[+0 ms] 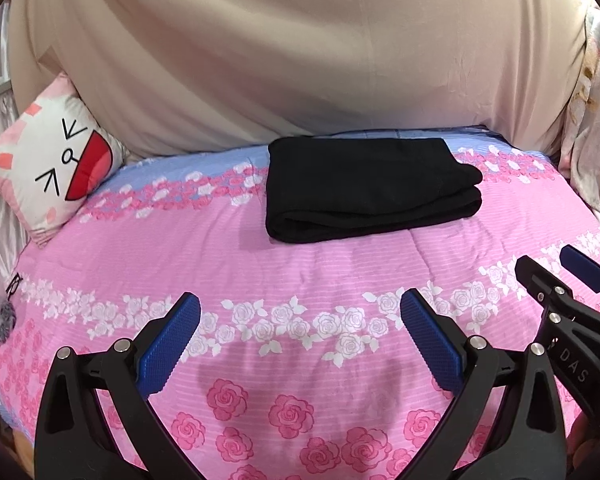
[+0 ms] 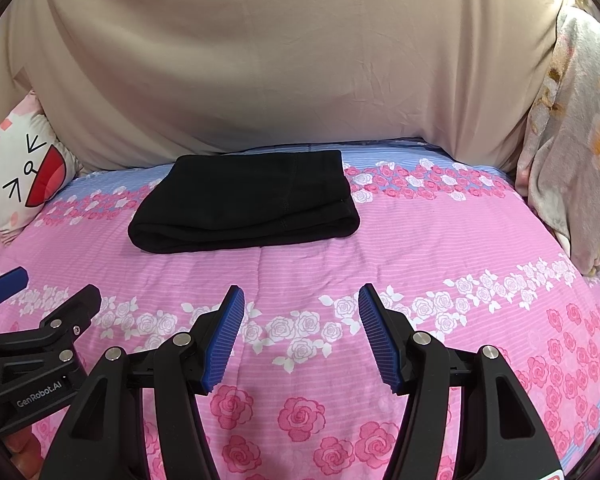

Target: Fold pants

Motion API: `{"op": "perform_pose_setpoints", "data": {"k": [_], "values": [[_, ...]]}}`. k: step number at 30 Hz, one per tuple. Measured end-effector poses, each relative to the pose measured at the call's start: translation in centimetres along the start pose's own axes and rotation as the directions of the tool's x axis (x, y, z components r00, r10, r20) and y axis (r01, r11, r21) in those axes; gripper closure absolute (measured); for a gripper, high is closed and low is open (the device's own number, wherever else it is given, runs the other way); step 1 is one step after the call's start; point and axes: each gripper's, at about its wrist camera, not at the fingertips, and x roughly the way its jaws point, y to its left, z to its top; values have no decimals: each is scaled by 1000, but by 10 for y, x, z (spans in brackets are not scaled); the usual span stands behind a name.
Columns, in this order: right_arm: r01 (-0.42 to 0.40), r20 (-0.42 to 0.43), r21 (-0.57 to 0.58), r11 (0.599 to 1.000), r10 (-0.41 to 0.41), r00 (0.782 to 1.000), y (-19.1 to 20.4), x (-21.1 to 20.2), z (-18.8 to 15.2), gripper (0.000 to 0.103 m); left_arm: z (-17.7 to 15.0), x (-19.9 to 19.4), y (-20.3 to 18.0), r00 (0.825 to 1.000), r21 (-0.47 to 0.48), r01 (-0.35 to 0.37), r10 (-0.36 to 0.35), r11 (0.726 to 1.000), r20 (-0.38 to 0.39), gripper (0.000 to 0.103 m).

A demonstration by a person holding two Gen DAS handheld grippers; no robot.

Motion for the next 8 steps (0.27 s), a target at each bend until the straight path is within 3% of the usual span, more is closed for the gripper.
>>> {"op": "perform_pose_setpoints", "data": {"k": [8], "values": [[0,0,0,1000,0,1000,-1,1,0,44,-1,7,-1,999,3,3,-3,1000,-44,5]]}}
